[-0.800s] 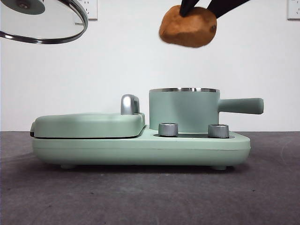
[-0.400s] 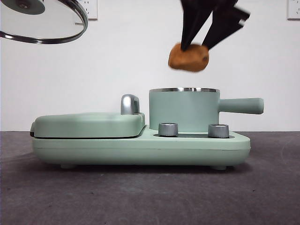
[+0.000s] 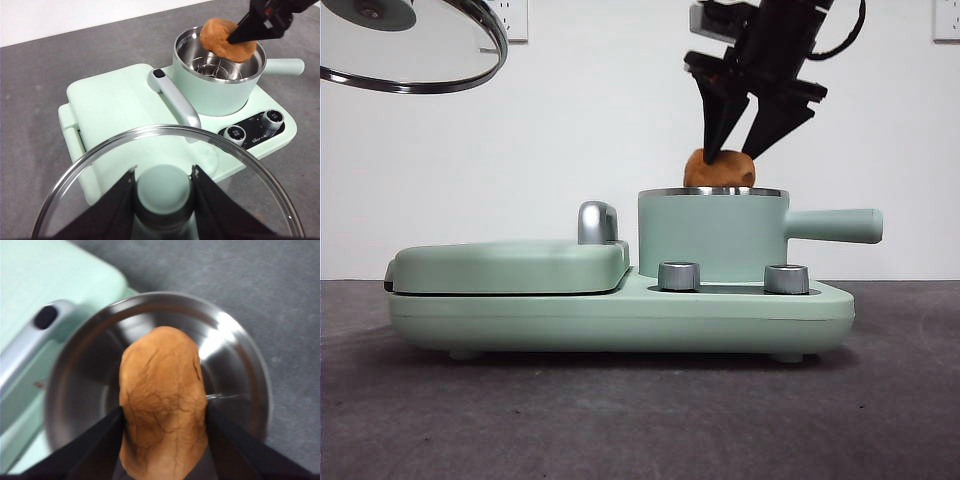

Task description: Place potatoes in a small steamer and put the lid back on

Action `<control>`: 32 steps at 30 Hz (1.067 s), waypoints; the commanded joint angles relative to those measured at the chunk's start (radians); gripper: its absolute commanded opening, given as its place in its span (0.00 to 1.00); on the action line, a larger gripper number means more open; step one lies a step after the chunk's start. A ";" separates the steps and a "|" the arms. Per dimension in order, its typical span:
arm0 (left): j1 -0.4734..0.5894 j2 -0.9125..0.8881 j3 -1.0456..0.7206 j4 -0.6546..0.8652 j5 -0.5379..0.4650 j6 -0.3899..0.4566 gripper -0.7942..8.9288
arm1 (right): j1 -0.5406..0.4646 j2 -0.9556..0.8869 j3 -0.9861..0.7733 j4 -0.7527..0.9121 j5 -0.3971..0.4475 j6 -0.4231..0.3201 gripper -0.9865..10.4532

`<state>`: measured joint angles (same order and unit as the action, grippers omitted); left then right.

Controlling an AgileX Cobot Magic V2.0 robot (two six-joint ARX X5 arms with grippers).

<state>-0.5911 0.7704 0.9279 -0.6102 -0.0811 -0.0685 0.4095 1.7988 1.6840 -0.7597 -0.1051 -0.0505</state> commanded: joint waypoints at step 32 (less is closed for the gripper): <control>-0.004 0.000 0.019 0.027 -0.006 -0.004 0.10 | 0.071 -0.385 -0.259 0.066 -0.077 0.013 0.40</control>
<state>-0.5911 0.7704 0.9279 -0.6102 -0.0811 -0.0689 0.4763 1.4105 1.4204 -0.6956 -0.1825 -0.0490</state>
